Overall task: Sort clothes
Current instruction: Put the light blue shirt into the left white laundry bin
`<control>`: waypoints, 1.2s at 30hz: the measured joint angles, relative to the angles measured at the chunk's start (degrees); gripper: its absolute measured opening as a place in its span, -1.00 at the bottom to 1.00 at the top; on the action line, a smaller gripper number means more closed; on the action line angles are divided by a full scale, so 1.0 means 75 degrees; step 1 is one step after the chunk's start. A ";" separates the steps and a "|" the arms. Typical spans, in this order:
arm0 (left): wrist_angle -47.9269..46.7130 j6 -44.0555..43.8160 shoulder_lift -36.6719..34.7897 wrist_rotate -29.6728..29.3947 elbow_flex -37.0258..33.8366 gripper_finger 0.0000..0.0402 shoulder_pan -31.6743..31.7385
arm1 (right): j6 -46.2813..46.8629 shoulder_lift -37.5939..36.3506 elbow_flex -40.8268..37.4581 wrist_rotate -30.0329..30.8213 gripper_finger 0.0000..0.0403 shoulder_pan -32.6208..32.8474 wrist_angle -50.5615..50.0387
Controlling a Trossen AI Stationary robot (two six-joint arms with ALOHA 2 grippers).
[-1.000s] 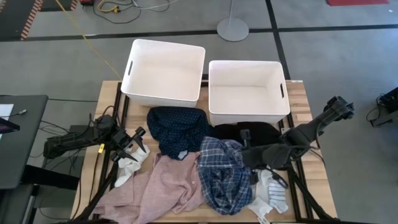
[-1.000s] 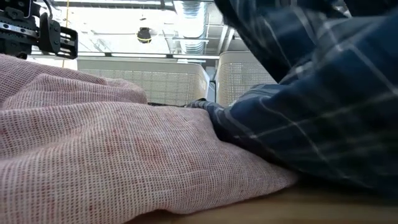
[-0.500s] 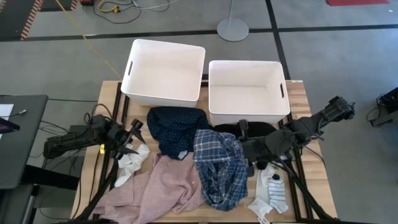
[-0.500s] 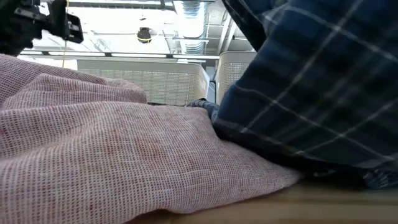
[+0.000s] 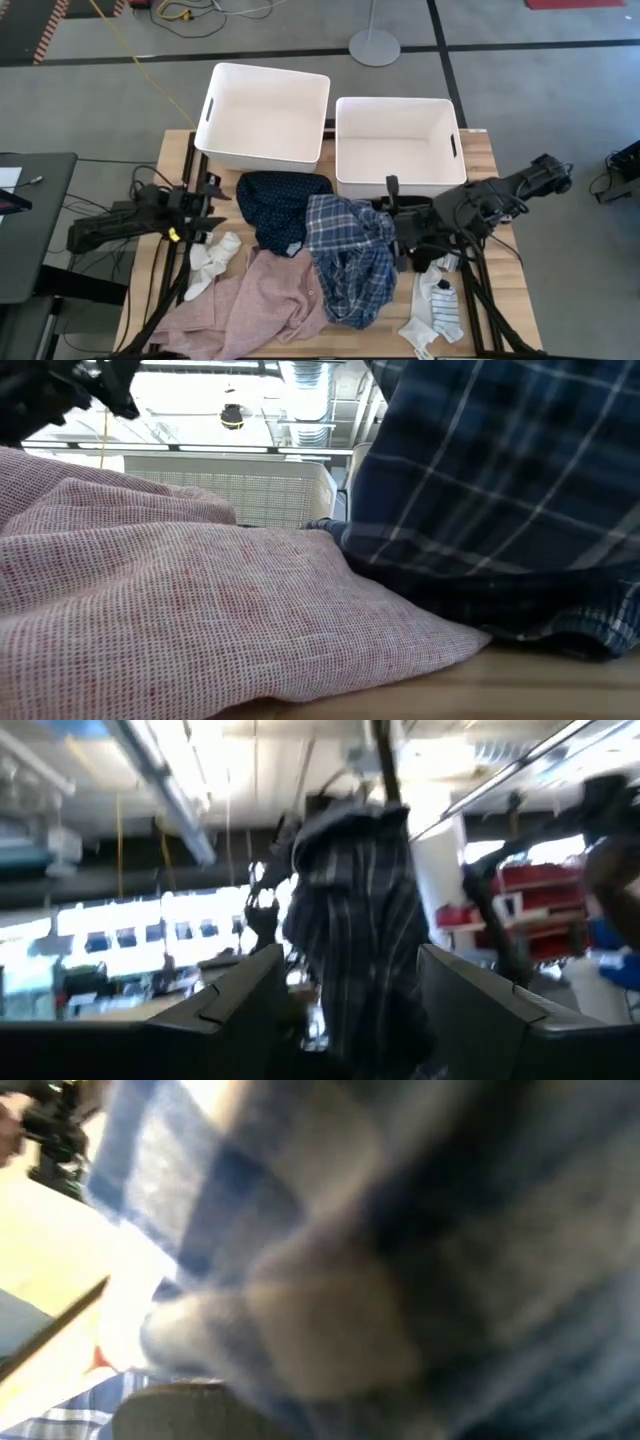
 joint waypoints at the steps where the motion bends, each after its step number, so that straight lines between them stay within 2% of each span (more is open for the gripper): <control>1: 0.0025 0.0023 0.0222 -0.0024 0.0000 0.15 0.0000 | -0.0027 0.0000 0.0010 0.0000 -0.95 -0.0058 -0.0004; 6: 0.0321 0.0035 0.1667 -0.0032 0.0301 0.28 -0.0004 | -0.0326 0.0000 0.0032 -0.0405 -0.95 -0.0513 0.0365; 12: 0.0938 0.0404 0.3810 0.0180 0.1480 0.43 -0.0303 | -0.0751 0.0000 0.0032 -0.0805 -0.95 -0.0923 0.0965; 16: 0.0850 0.0741 0.5244 0.0133 0.2341 0.44 -0.0535 | -0.1243 0.0001 0.0071 -0.0814 -0.95 -0.1021 0.1452; 24: 0.0891 0.0744 0.7924 0.0506 0.4287 0.44 -0.1004 | -0.1941 0.0146 0.0858 -0.1002 -0.95 -0.1077 0.1383; 33: 0.0878 0.0560 1.0031 0.0508 0.6128 0.44 -0.1234 | -0.2192 0.0653 0.1494 -0.1005 -0.95 -0.1096 0.0814; 36: 0.0845 0.0466 1.0657 0.0929 0.6657 0.44 -0.1335 | -0.2237 0.0790 0.1562 -0.1007 -0.95 -0.1096 0.0745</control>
